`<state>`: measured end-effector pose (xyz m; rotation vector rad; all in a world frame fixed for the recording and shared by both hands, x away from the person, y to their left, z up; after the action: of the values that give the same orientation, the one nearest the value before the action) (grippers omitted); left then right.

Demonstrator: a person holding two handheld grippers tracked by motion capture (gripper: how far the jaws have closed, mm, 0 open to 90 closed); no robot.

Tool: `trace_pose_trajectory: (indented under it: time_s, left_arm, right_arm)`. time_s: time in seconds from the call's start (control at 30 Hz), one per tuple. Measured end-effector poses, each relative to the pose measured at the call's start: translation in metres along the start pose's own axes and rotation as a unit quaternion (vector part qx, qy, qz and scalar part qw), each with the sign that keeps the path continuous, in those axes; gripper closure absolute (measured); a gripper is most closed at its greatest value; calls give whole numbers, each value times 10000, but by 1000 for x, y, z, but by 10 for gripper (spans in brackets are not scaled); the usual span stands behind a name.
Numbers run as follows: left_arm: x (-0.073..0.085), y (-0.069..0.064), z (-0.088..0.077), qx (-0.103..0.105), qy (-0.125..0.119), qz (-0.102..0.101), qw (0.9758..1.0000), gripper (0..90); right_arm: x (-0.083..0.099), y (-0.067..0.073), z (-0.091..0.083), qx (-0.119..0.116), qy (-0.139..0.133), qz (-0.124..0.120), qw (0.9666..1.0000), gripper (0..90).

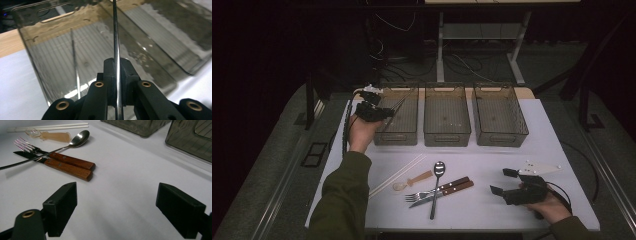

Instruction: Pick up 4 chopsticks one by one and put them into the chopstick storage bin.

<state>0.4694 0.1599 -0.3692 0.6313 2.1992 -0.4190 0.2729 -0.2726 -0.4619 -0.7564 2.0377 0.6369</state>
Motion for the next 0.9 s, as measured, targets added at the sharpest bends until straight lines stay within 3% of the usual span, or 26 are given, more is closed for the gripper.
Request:
trace_pose_trajectory:
  time_s: [0.33,0.6,0.67,0.9]
  left_arm:
    - [3,7,39,-519,435,-301,9973,838]
    - [3,11,60,-496,544,-385,9965,833]
    - [1,10,61,-558,485,-348,9967,768]
    - [0,9,54,-470,375,-178,9980,667]
  right_arm:
    - [-1,-1,-1,5,-33,-29,10000,175]
    - [-2,0,-2,-19,-49,-67,10000,174]
    - [-2,0,-2,-22,-50,-68,10000,175]
    - [-3,1,-2,-33,-55,-103,9999,174]
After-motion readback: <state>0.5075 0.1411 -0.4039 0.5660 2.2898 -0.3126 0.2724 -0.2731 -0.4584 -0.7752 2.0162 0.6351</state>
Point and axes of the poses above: each handheld gripper's, and its own axes: z roughly forward along the jaws, x roughly out of its underside, y roughly to its left, the point moved 3 cm from there along z, roughly forward along the jaws, and after that the axes turned 4 degrees about -y, right-handed, at the moved point
